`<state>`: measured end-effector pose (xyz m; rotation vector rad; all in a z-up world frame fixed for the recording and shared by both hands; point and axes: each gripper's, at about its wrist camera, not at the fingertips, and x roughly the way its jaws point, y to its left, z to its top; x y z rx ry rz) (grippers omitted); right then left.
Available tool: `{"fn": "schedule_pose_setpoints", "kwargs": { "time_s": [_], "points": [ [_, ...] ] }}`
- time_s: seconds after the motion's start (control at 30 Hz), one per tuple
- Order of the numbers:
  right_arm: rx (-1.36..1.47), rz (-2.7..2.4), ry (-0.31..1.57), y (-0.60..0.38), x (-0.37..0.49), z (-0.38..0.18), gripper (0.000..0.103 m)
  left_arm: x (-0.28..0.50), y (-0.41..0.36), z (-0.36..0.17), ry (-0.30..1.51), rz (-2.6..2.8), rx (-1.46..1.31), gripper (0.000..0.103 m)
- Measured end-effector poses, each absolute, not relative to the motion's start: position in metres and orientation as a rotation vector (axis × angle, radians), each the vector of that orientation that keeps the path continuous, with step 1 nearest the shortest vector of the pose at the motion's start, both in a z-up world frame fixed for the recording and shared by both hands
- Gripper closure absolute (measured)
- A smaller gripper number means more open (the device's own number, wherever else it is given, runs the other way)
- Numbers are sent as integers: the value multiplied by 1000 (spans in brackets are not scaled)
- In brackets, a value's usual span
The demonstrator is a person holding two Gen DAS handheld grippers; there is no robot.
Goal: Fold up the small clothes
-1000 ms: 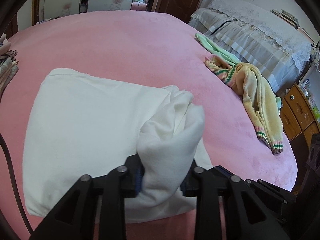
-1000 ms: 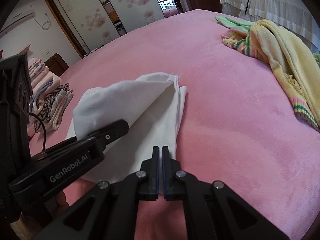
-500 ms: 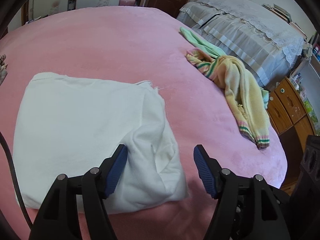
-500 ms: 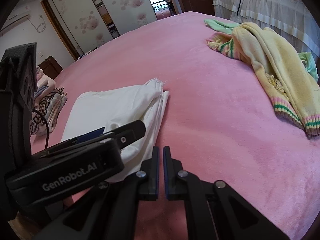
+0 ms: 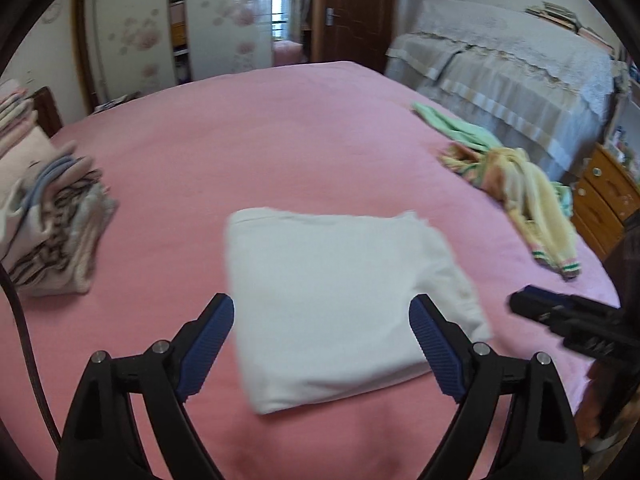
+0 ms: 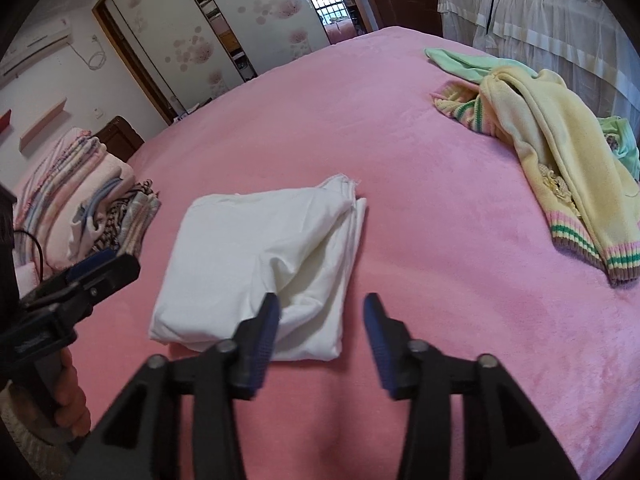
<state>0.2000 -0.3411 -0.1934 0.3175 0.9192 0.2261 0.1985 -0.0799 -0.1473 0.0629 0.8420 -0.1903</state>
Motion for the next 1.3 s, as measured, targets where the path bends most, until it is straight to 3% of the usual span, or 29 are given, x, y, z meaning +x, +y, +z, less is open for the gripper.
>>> {"fn": "schedule_pose_setpoints", "kwargs": {
  "time_s": [0.3,0.5,0.53,0.57,0.6,0.8,1.13,1.3],
  "points": [
    [188,404,959,-300,227,-195,54,211,-5,-212,1018,-93,-109,14],
    [181,537,1125,-294,273,-233,54,225,6,-242,1083,-102,-211,14],
    [191,565,1147,-295,277,-238,60,228,7,-245,1089,-107,-224,14],
    [192,582,1153,-295,278,-240,80,230,7,-246,1091,-108,-228,14],
    [193,596,1161,-295,277,-240,89,231,6,-248,1093,-113,-230,14],
    [102,538,1126,-297,249,-229,90,238,3,-254,1101,-132,-199,12],
    [118,398,1157,-304,232,-255,90,233,-4,-260,1141,-146,-164,9],
    [60,344,1138,-298,226,-239,80,230,-4,-250,1144,-138,-144,9]
  ]
}}
